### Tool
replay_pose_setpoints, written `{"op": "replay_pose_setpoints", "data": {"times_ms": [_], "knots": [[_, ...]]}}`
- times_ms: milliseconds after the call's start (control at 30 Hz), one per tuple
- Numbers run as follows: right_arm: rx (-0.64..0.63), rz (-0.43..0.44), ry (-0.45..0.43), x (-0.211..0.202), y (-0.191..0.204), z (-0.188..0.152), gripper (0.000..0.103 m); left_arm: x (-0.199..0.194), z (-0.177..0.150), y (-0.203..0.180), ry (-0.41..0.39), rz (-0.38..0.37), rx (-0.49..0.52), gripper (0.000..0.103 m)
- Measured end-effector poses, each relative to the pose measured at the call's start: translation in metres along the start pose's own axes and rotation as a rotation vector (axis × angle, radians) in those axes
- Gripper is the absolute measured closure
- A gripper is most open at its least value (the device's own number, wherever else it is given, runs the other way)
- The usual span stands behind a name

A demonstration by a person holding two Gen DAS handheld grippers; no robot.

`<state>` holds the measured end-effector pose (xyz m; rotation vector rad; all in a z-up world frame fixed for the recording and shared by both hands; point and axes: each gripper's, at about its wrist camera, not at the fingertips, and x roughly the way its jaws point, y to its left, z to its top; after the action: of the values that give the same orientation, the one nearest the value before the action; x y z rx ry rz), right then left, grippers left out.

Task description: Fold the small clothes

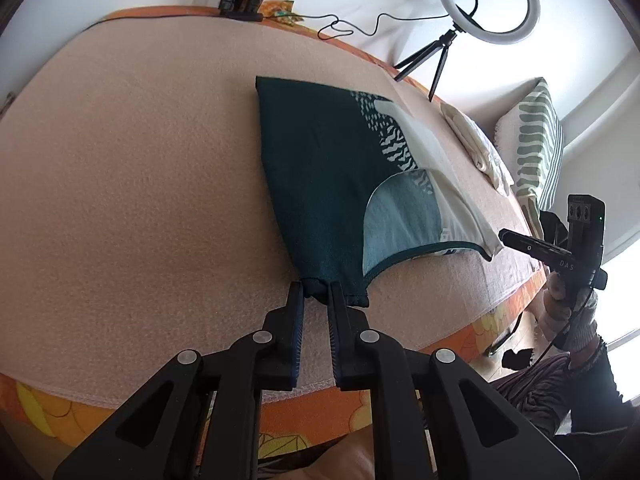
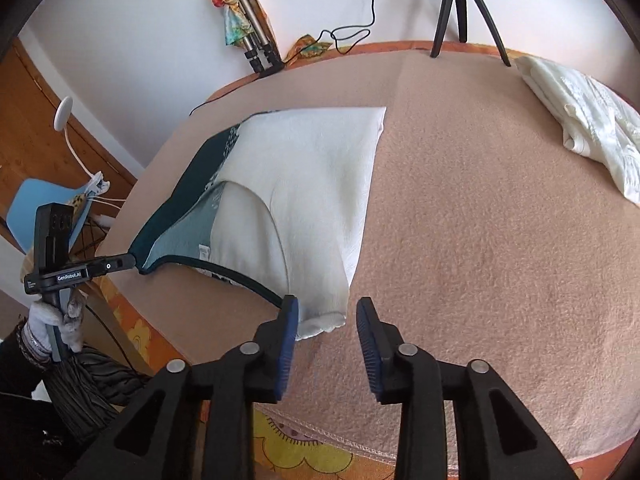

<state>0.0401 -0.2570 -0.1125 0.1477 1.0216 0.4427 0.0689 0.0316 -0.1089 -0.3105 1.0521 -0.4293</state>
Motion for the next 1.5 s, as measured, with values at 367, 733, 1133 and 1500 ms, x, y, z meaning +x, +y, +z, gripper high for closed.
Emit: {"op": "replay_pose_setpoints", "data": {"times_ms": [367, 733, 1133, 1500], "knots": [[-0.174, 0.061, -0.164, 0.012, 0.060, 0.094, 0.085, 0.022, 0.070, -0.061, -0.117, -0.017, 0.156, 0.093], [-0.318, 0.042, -0.010, 0.131, 0.089, 0.157, 0.090, 0.085, 0.070, -0.049, 0.022, 0.013, 0.146, 0.093], [-0.232, 0.045, 0.021, 0.147, 0.055, 0.150, 0.086, 0.084, 0.053, -0.047, 0.042, 0.010, 0.161, 0.093], [-0.264, 0.039, -0.019, 0.093, 0.062, 0.101, 0.081, 0.067, 0.049, -0.055, 0.006, 0.001, 0.165, 0.082]]}}
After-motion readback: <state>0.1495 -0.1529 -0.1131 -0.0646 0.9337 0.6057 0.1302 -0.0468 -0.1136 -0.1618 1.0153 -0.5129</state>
